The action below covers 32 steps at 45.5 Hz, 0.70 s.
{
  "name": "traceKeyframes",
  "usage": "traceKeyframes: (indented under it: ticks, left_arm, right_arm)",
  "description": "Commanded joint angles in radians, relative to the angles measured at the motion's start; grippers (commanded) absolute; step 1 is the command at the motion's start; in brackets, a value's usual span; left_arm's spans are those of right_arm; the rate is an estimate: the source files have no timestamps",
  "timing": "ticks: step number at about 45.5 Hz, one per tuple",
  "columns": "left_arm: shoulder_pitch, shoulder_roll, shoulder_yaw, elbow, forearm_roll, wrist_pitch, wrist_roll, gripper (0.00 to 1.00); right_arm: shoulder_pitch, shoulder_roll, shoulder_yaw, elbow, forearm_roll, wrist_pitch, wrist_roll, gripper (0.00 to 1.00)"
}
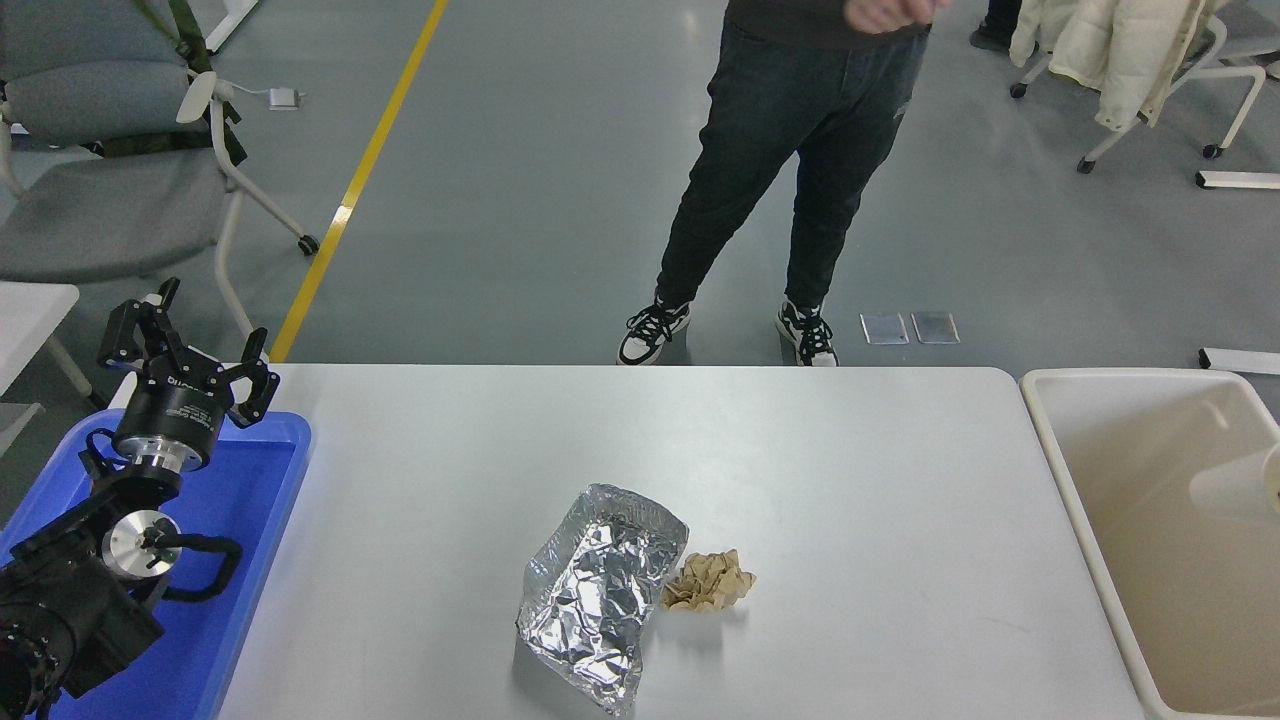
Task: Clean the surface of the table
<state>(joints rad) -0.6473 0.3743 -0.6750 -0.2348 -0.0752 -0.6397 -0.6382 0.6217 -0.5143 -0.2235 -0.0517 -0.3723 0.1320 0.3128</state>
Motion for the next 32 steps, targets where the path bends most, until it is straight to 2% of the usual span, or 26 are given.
traceKeyframes:
  ticks: [1,16,28,29,31,32]
  left_arm:
    - [0.0,0.0,0.0,0.0,0.0,0.0,0.0,1.0]
    - [0.0,0.0,0.0,0.0,0.0,0.0,0.0,1.0]
    - [0.0,0.0,0.0,-0.001,0.0,0.0,0.0,1.0]
    - [0.0,0.0,0.0,0.0,0.0,0.0,0.0,1.0]
    - [0.0,0.0,0.0,0.0,0.0,0.0,0.0,1.0]
    - [0.0,0.0,0.0,0.0,0.0,0.0,0.0,1.0]
  right_arm:
    - [-0.059,0.076,0.009,-0.033,0.107,-0.069,-0.063,0.0]
    - [-0.079,0.12,0.099,-0.033,0.139,-0.16,-0.083,0.0]
    - [-0.079,0.12,0.102,-0.034,0.141,-0.173,-0.086,0.0]
    - [-0.079,0.12,0.107,-0.034,0.142,-0.173,-0.087,0.1]
    - [-0.079,0.119,0.116,-0.037,0.15,-0.176,-0.093,0.65]
    - [-0.08,0.119,0.118,-0.037,0.153,-0.176,-0.095,0.87]
